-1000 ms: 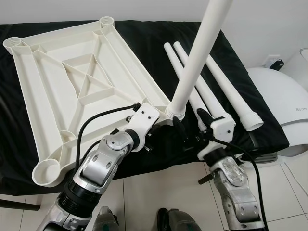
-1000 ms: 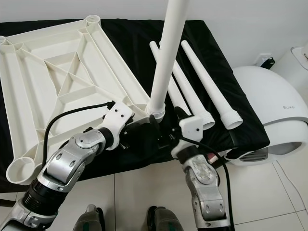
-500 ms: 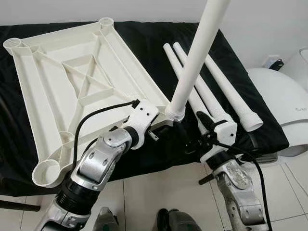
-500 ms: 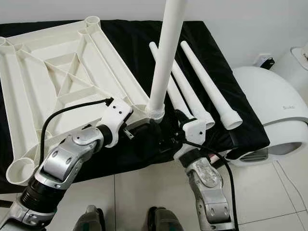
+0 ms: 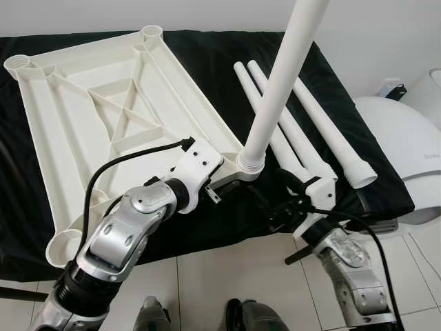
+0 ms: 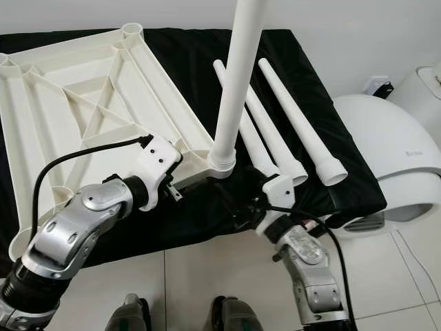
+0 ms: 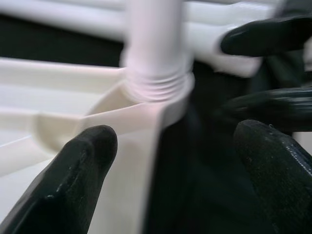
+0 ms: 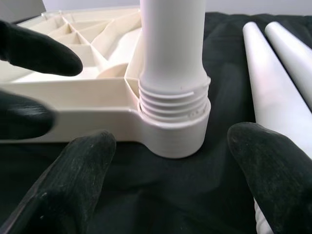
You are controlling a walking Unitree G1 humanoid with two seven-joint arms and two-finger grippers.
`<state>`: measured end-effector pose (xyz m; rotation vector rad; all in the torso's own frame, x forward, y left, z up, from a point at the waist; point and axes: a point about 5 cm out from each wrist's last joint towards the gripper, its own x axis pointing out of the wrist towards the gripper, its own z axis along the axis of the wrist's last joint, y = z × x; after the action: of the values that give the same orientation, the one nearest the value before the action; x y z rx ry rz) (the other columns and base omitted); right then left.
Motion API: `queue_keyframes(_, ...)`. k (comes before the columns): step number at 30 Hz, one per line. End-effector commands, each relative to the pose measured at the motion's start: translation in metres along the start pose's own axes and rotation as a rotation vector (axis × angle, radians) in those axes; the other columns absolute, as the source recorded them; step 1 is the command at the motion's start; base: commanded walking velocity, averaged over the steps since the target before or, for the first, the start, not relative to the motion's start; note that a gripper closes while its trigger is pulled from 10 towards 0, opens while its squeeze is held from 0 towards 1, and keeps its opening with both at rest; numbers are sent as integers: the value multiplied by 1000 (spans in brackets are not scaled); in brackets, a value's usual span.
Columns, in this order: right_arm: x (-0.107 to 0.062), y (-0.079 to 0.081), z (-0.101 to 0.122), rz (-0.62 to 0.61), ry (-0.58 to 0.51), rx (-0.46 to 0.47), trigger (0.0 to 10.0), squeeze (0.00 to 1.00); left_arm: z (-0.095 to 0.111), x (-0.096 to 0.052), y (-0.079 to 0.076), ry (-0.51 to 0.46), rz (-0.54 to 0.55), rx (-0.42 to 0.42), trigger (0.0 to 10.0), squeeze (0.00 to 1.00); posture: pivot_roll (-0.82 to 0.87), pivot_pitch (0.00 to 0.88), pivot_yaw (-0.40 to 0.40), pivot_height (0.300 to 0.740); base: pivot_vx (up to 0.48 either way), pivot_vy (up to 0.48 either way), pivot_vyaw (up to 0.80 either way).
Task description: Building children table
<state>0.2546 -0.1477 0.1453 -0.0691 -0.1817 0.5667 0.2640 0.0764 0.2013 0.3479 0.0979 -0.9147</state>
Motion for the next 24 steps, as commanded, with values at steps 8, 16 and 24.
queue_keyframes(8, -1, -2, 2, 151, -5, 16, 10000, 0, -1, -11, 3, -4, -33, -2, 10000, 0, 26, 187, -31, 740, 0, 0, 0)
queue_keyframes(16, -2, 11, 13, 381, -16, 64, 10000, 0, -13, -21, 39, 47, 222, -8, 10000, 0, 37, 193, -47, 740, 0, 0, 0)
queue_keyframes(24, 9, 5, 19, 446, -45, 71, 10000, 0, -13, -34, 54, 17, 396, -57, 10000, 0, 63, 194, -61, 740, 0, 0, 0)
